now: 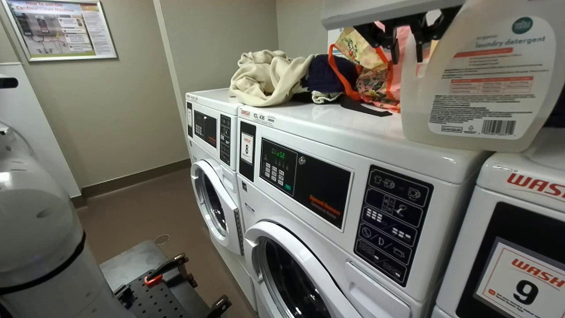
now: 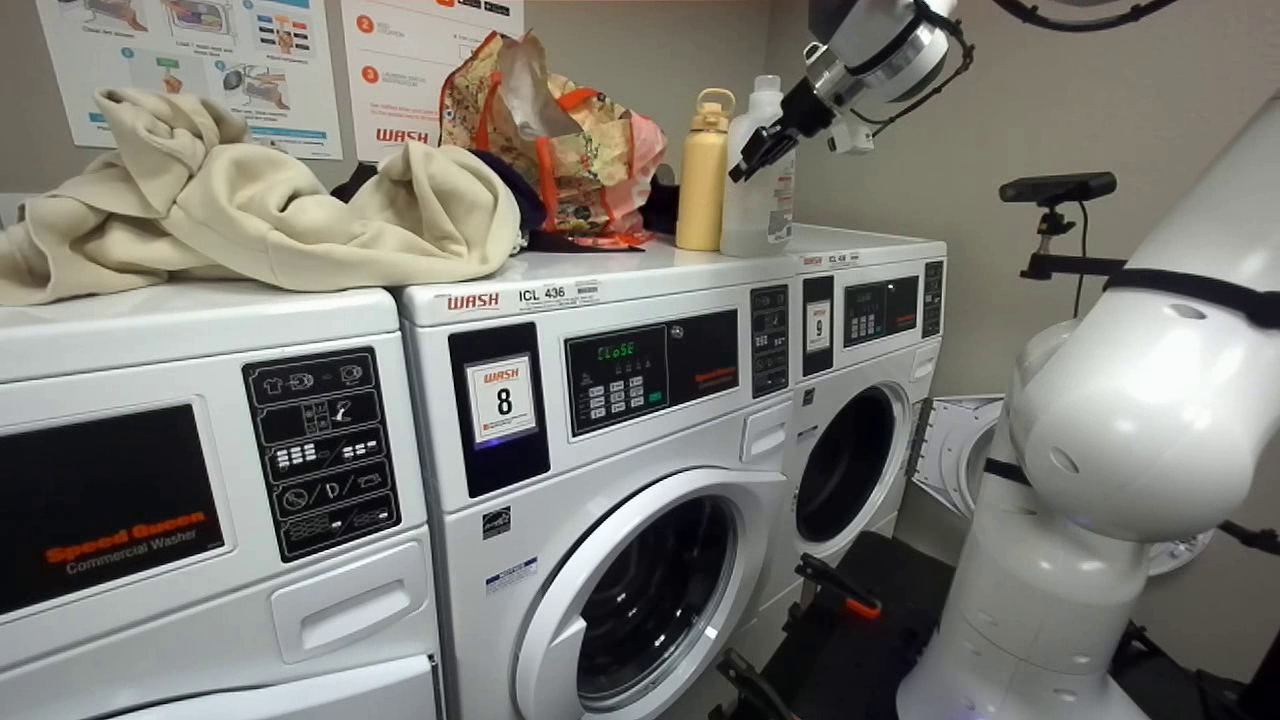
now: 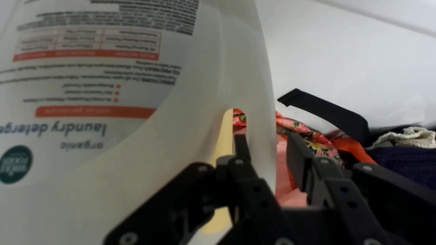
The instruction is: Move the white bottle to the right
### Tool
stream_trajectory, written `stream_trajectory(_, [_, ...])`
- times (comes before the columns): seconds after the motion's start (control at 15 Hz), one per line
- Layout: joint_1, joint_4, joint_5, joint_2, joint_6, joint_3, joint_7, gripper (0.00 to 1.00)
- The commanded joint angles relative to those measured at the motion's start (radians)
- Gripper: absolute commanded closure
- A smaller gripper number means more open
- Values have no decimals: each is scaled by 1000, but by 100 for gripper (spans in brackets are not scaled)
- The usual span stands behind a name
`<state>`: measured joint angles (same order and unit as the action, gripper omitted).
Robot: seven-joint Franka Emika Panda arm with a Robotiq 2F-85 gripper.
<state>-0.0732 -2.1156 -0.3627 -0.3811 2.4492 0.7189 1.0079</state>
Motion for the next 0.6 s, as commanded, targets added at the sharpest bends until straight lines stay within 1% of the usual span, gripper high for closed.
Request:
stream_trajectory(0.0, [15,30,-22,53,-41,14,78,31])
stream_trajectory(0.07, [20,27,-21,57,-40,12,86,24])
stream_trajectory(0.13, [26,23,-20,59,-42,8,94,16])
stream_trajectory(0.27, [47,16,-7,61,-50,-11,86,2])
stream_trajectory(0.33, [56,12,-1,59,-53,-22,79,0])
stream_trajectory(0.53, [97,5,33,43,-60,-75,42,0])
